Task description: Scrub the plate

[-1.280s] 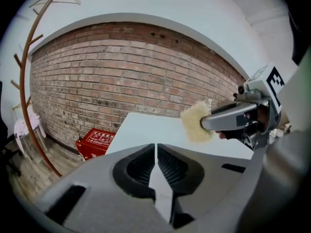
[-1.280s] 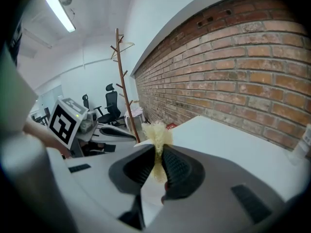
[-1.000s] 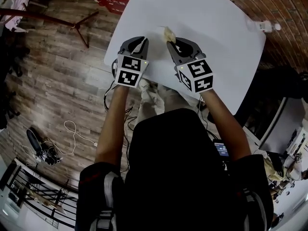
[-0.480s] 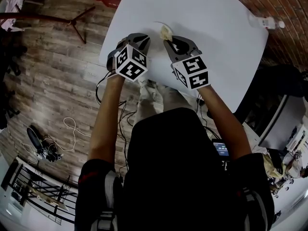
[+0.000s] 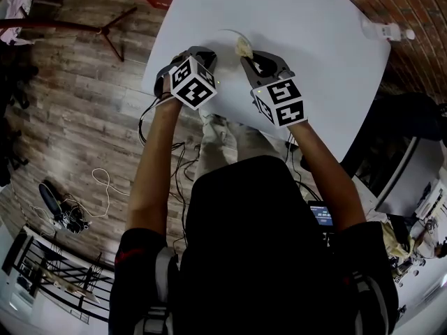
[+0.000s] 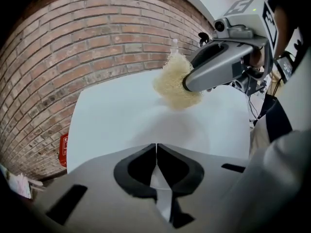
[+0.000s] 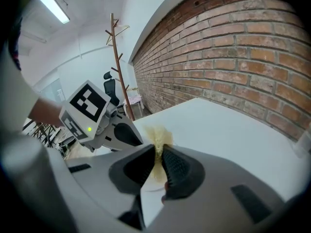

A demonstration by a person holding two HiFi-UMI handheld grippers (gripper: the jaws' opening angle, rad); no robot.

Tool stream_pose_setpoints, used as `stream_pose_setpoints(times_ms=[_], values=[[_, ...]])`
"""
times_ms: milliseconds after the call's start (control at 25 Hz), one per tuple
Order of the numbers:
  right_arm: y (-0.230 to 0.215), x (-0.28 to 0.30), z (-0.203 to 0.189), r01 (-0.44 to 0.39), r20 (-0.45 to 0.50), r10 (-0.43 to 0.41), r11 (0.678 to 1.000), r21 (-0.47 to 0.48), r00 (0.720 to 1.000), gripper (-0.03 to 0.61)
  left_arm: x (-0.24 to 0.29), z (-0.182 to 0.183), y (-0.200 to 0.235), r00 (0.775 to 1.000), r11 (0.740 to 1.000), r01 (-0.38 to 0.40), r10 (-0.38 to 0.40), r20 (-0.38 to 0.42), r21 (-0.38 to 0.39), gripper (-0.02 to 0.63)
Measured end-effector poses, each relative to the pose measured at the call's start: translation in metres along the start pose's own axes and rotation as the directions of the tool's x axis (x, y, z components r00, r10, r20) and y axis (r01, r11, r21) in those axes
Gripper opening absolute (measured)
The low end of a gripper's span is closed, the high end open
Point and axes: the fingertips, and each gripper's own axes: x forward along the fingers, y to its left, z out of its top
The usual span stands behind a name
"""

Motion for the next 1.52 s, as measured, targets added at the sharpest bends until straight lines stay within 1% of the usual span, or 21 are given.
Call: stream_pose_setpoints(times_ms=[120, 320, 440, 560, 640, 720, 840, 1160, 1320, 1440, 1520], values=[[0.001, 0.000, -0.002, -0.002, -0.003, 0.002, 1.000, 0.008, 1.000, 0.057, 0.000, 0.000, 0.000, 1.000, 1.000, 0.006, -0.006, 0.009, -0.016, 0.023], [-0.003, 0.001, -0.009, 0.006, -0.014, -0.006, 1.000, -0.005, 1.000, 0.057, 0.000, -0.002, -0.001, 1.000, 1.000, 0.000, 0.000, 0.002, 0.006, 0.018], [-0.008, 0.001, -0.010, 0.018, -0.030, -0.020, 0.998, -0.057, 0.999, 0.055, 0.001, -0.001, -0.002, 1.000, 1.000, -0.001, 0.001, -0.005, 0.023, 0.018], [-0.008, 0.006, -0.008, 0.020, -0.049, -0.027, 0.990, -0.142, 0.998, 0.057, -0.001, -0.002, -0.001, 1.000, 1.000, 0.001, -0.001, -0.002, 0.008, 0.018], [-0.011, 0.010, -0.007, 0.021, -0.068, -0.037, 0.974, -0.224, 0.997, 0.057, 0.000, -0.002, -0.001, 1.000, 1.000, 0.000, 0.000, -0.004, 0.005, 0.018], [-0.015, 0.016, -0.008, 0.021, -0.094, -0.053, 0.950, -0.312, 0.994, 0.057, 0.001, -0.002, -0.001, 1.000, 1.000, -0.005, 0.006, -0.016, 0.018, 0.018], [-0.017, 0.025, -0.011, 0.009, -0.123, -0.063, 0.916, -0.401, 0.990, 0.057, 0.001, -0.001, -0.003, 0.999, 0.999, -0.019, 0.021, -0.027, 0.040, 0.018], [-0.011, 0.043, -0.021, -0.041, -0.164, -0.057, 0.842, -0.538, 0.985, 0.057, 0.000, -0.002, -0.001, 0.999, 0.999, -0.037, 0.038, -0.016, 0.021, 0.018], [-0.008, 0.048, -0.029, -0.060, -0.187, -0.058, 0.817, -0.573, 0.981, 0.057, 0.000, -0.004, 0.001, 0.998, 0.998, -0.061, 0.061, -0.017, 0.011, 0.018], [-0.007, 0.052, -0.034, -0.074, -0.203, -0.067, 0.786, -0.614, 0.977, 0.057, -0.001, -0.005, 0.002, 0.998, 0.998, -0.064, 0.064, -0.010, 0.002, 0.018], [-0.005, 0.053, -0.035, -0.079, -0.209, -0.067, 0.781, -0.620, 0.976, 0.057, -0.002, -0.005, 0.003, 0.997, 0.997, -0.073, 0.073, -0.012, -0.003, 0.018]])
